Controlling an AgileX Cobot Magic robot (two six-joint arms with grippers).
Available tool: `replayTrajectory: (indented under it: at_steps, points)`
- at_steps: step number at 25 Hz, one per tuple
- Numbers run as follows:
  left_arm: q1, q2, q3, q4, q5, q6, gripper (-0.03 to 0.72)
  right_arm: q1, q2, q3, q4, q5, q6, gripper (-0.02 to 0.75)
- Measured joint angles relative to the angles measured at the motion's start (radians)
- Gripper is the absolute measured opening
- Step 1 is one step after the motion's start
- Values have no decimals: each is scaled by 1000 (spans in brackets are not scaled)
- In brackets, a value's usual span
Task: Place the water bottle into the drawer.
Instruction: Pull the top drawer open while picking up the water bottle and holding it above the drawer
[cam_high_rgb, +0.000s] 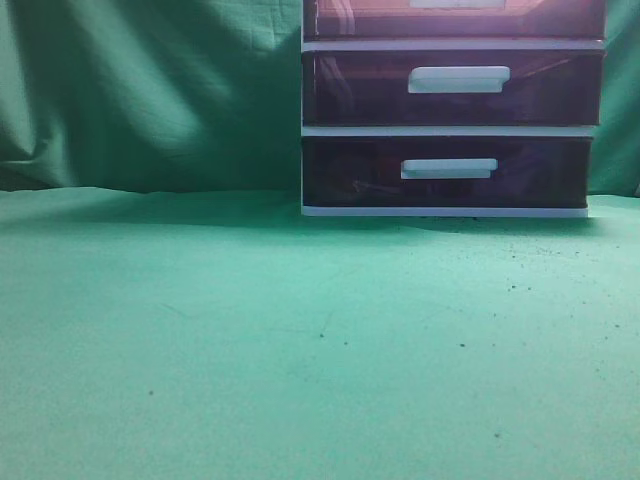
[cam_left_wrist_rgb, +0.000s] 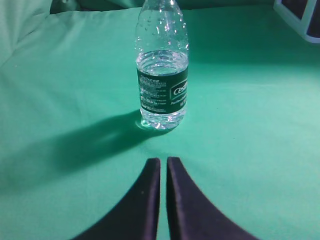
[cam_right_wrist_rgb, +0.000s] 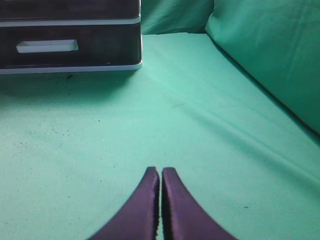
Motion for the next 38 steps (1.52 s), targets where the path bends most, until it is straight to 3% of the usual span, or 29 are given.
replayTrajectory:
  at_steps: [24,32,38]
  points:
    - [0,0,0,-7,0,0,0,0,0,0,0,0,0,0]
    - [0,0,1,-324,-189,0,0,0,0,0,0,0,0,0]
    - [0,0,1,-357,-294,0,0,0,0,0,0,0,0,0]
